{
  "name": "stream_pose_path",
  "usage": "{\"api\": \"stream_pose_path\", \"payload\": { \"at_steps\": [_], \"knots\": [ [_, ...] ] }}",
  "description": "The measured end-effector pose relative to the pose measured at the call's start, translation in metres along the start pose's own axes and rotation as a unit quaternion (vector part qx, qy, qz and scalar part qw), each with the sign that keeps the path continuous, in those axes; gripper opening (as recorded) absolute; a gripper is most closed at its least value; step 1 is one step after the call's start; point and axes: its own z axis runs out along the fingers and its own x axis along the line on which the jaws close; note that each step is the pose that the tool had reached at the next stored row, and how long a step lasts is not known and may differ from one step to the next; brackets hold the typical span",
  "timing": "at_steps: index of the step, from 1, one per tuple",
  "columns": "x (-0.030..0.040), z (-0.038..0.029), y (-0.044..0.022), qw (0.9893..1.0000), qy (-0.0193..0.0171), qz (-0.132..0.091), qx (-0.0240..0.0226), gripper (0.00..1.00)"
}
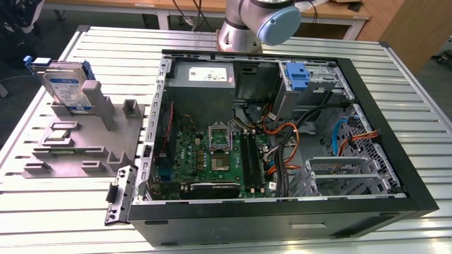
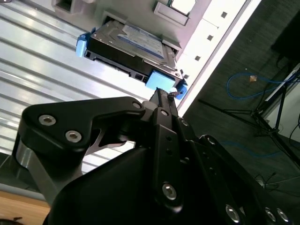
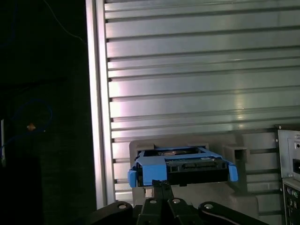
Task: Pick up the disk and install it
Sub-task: 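Reach for the disk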
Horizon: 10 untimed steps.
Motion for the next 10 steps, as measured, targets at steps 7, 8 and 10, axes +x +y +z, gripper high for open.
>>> {"api": "stream_pose_path", "payload": {
  "at_steps": [7,8,10],
  "knots": [
    [0.0014,0.0002,-0.0001,1.0000,0.0000,0.000,0.0000,0.10],
    [0.0016,0.0002,-0.0001,1.0000,0.0000,0.000,0.0000,0.10],
    [0.0020,0.0002,-0.0001,1.0000,0.0000,0.000,0.0000,0.10]
  ]
}}
